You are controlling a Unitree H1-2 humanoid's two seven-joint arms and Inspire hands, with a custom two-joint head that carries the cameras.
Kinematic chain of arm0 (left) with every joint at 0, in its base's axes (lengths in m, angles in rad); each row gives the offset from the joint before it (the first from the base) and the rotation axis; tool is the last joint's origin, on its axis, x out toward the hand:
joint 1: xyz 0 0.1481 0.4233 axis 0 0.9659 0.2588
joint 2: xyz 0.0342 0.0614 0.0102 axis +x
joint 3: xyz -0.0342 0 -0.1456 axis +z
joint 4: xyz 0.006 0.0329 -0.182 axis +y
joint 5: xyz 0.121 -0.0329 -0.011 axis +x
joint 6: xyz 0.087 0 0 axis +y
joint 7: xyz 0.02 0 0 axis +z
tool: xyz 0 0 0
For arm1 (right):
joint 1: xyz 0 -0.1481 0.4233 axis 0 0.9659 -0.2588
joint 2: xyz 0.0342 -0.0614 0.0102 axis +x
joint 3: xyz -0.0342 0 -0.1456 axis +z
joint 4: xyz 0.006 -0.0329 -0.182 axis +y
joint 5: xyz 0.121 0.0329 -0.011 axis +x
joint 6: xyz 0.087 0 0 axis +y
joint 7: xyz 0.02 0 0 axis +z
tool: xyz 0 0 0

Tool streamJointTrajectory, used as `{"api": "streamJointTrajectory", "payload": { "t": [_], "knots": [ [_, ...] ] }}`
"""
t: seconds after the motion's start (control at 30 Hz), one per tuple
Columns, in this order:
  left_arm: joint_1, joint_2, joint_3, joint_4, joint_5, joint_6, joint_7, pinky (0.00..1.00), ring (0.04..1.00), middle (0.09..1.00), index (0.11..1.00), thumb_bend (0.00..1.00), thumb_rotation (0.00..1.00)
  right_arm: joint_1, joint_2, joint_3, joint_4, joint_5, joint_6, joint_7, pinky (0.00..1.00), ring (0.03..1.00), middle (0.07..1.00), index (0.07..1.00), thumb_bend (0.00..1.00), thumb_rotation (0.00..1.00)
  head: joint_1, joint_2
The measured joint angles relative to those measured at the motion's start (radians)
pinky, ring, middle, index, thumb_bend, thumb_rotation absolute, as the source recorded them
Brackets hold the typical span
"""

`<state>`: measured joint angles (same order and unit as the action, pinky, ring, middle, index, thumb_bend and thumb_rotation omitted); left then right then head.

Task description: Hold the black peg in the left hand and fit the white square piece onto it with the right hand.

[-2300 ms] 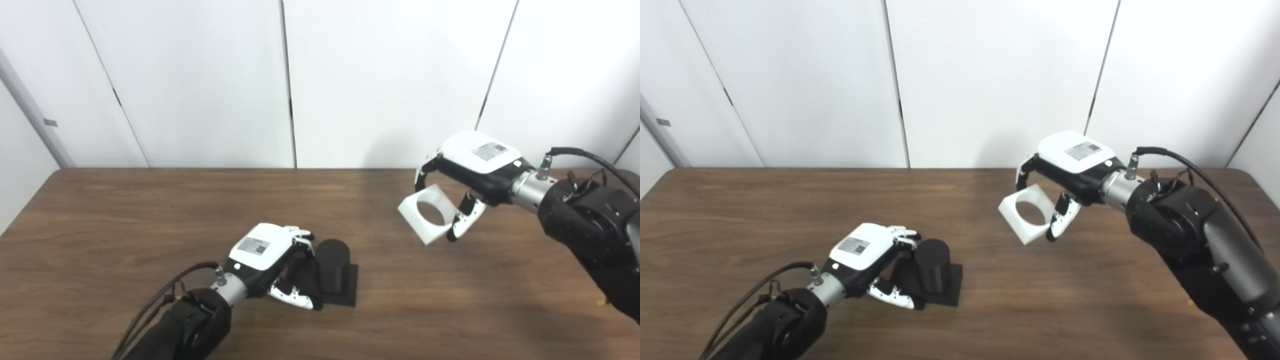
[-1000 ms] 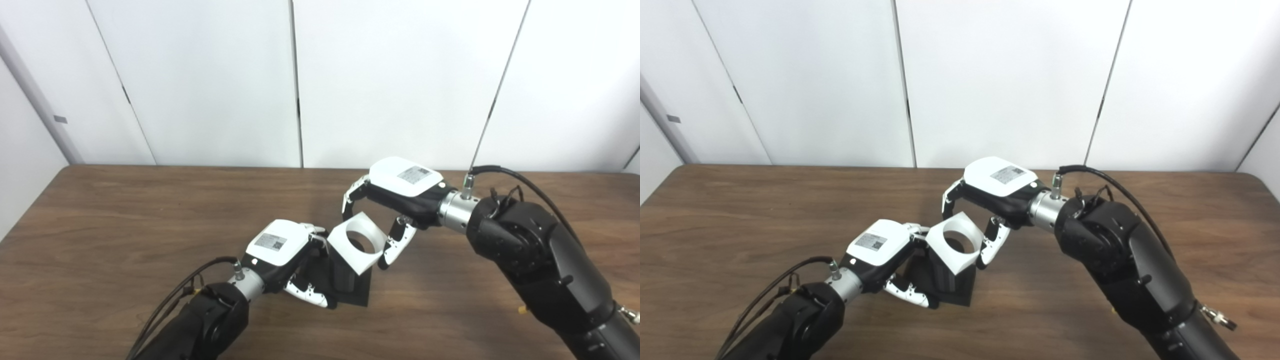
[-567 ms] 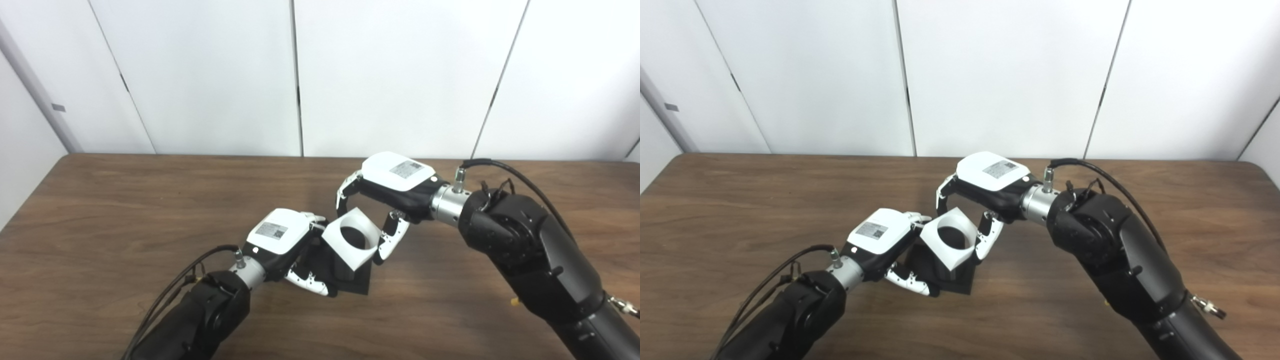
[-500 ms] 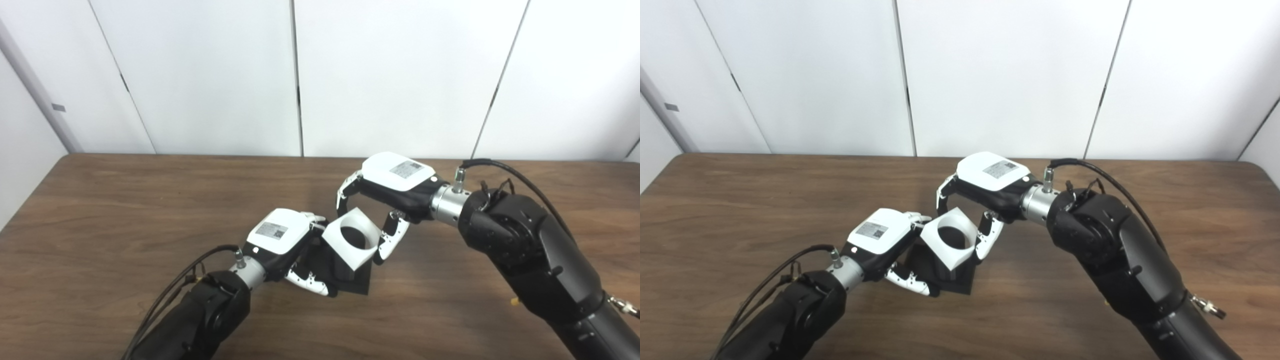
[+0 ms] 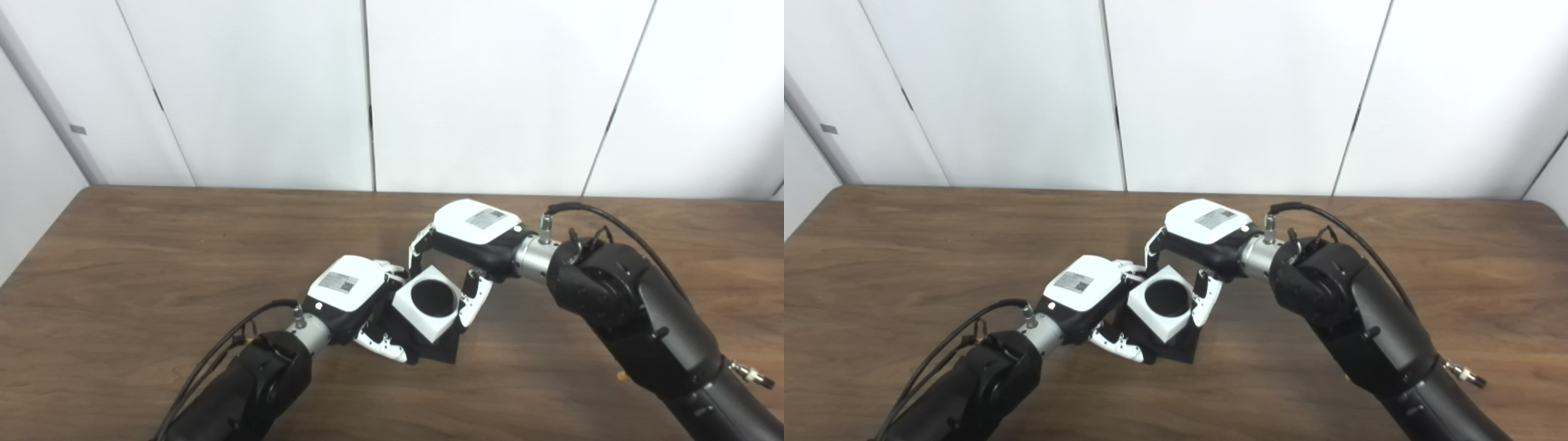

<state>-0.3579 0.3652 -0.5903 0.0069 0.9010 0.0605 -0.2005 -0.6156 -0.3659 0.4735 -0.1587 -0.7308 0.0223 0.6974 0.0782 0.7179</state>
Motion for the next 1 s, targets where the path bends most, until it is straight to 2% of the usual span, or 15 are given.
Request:
{"api": "streamJointTrajectory", "payload": {
  "t": [0.4,0.43,0.47,0.57,1.0],
  "knots": [
    [-0.001,-0.005,-0.002,0.000,0.001,0.002,0.000,0.79,0.866,0.856,0.492,0.52,0.07,-0.019,0.010,0.045,0.026,-0.047,0.008,0.056,0.85,0.822,0.757,0.490,0.52,0.15,0.003,0.005],
    [-0.001,-0.006,-0.002,0.000,0.001,0.002,0.000,0.79,0.865,0.854,0.492,0.52,0.07,-0.023,0.010,0.048,0.026,-0.050,0.014,0.068,0.85,0.826,0.771,0.594,0.70,0.22,0.002,0.005],
    [-0.001,-0.007,-0.002,0.000,0.001,0.002,0.000,0.79,0.862,0.852,0.492,0.52,0.07,-0.028,0.011,0.050,0.026,-0.050,0.022,0.084,0.85,0.835,0.791,0.689,0.84,0.28,0.002,0.005],
    [-0.001,-0.007,-0.002,0.000,0.001,0.002,0.000,0.79,0.862,0.852,0.492,0.52,0.07,-0.033,0.010,0.049,0.024,-0.046,0.041,0.114,0.82,0.828,0.801,0.771,0.96,0.31,-0.002,0.005],
    [-0.001,-0.008,-0.002,0.000,0.001,0.003,-0.001,0.79,0.869,0.857,0.493,0.52,0.07,-0.025,0.009,0.041,0.022,-0.029,0.044,0.123,0.81,0.830,0.809,0.784,0.96,0.29,-0.005,0.005]
  ]
}}
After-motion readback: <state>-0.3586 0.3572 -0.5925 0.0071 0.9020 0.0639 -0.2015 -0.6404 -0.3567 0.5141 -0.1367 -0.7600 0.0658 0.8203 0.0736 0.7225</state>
